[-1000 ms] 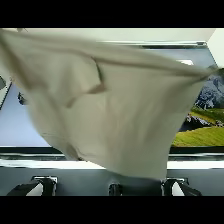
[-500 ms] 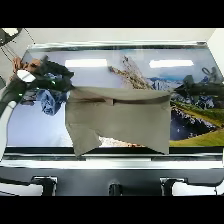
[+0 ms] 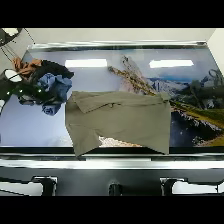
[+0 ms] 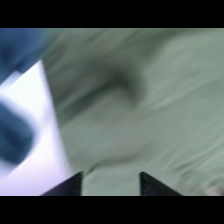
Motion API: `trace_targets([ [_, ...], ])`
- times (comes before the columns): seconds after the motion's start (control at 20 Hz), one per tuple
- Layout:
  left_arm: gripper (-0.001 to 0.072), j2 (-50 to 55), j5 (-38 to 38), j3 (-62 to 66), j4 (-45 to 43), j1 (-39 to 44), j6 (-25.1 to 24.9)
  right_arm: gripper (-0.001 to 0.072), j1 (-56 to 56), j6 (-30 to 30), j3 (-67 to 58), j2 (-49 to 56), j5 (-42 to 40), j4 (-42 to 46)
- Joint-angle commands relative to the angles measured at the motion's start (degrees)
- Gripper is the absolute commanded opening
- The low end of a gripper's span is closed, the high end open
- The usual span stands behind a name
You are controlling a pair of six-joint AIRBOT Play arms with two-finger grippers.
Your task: Fold the shirts.
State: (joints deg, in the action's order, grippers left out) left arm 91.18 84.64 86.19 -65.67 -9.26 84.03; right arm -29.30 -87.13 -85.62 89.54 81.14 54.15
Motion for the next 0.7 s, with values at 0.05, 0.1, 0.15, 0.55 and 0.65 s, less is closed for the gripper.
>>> trace_targets([
  [0.05, 0.0369, -2.9, 1.1, -14.6, -3.4, -4.2, -1.9, 0.0496, -2.4, -1.3, 5.9, -1.8, 12.9, 20.0],
  [0.1, 0.0408, -2.9, -1.0, -18.7, -1.1, -4.1, -3.8, 0.0497, -2.3, -0.8, 8.5, -2.1, 12.8, 19.0],
  [0.15, 0.0411, -2.9, -3.3, -21.9, 1.0, -4.1, -5.4, 0.0498, -2.3, 0.0, 10.9, -2.3, 12.9, 17.7],
  [0.55, 0.0394, -1.1, -17.2, -27.8, 7.7, -1.6, -6.4, 0.0504, -2.3, 3.9, 22.8, -7.1, 9.8, 16.6],
  [0.65, 0.0393, -1.1, -20.1, -27.8, 7.9, 0.0, -6.3, 0.0518, -2.3, 4.7, 25.7, -9.6, 8.8, 17.5],
])
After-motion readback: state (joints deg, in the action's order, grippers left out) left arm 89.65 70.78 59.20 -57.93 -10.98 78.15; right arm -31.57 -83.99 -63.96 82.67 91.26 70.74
